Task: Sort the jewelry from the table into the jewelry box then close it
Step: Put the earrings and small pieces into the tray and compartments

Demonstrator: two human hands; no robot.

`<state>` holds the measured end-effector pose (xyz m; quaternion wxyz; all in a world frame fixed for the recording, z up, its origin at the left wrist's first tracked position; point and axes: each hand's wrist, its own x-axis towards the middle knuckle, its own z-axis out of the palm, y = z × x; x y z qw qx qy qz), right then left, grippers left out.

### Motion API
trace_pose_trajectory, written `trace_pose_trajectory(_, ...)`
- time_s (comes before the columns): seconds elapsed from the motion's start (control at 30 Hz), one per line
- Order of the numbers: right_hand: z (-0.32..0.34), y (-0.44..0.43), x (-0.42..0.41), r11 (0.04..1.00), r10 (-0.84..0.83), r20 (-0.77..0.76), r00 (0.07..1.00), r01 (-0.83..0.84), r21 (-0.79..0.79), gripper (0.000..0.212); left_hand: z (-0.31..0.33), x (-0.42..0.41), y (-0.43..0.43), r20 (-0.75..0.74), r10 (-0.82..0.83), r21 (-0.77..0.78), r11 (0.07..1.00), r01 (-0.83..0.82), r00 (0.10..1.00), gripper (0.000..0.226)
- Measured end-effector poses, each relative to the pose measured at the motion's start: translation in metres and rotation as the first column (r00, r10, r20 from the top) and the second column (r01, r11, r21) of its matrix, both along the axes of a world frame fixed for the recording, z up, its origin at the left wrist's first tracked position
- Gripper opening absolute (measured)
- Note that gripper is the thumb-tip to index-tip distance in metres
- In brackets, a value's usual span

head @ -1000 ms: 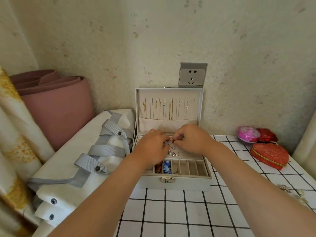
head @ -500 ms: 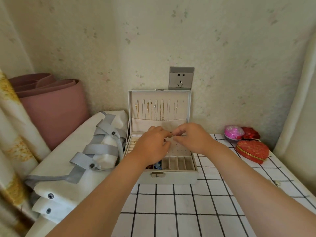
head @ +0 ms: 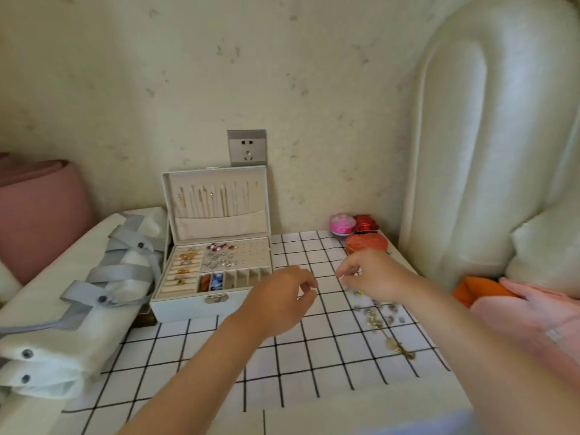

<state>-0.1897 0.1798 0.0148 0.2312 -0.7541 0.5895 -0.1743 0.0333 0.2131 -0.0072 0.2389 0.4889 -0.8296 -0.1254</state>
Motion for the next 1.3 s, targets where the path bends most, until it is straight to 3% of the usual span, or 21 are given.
trace_pose_trajectory(0.3,-0.024,0.036,-0.052,0.994,-0.013,-0.074,0.997,0.021,0.107,0.014,-0.035,-0.073,0.015,0.052,-0.081,0.076,0.994,0.077,0.995,0.025)
trace_pose_trajectory(0.47,-0.026,0.035,-0.054,0.989,0.007,-0.205,0.979,0.024,0.149,0.010,-0.040,-0.097,0.015,0.107,-0.115,0.080,0.991,0.107,0.988,0.021)
trace_pose_trajectory(0.57,-0.029,0.033,-0.053,0.987,0.012,-0.247,0.969,0.028,0.161,0.005,-0.044,-0.099,0.015,0.112,-0.079,0.055,0.996,0.074,0.991,0.018)
trace_pose_trajectory(0.77,-0.028,0.030,-0.049,0.987,0.006,-0.218,0.976,0.029,0.156,0.015,-0.048,-0.085,0.010,0.095,-0.010,0.071,0.998,0.003,0.995,0.008)
trace_pose_trajectory(1.0,-0.024,0.030,-0.041,0.992,0.048,-0.226,0.973,-0.020,0.125,0.015,-0.046,-0.086,0.012,0.091,-0.088,0.084,0.993,0.080,0.992,0.024)
trace_pose_trajectory(1.17,-0.028,0.029,-0.035,0.999,0.012,-0.334,0.942,0.005,0.051,0.023,-0.043,-0.085,0.007,0.115,-0.072,0.094,0.994,0.061,0.991,0.011)
trace_pose_trajectory(1.3,-0.028,0.027,-0.034,0.995,0.030,-0.286,0.958,-0.002,0.097,0.018,-0.042,-0.075,0.005,0.125,-0.067,0.101,0.993,0.055,0.990,0.012)
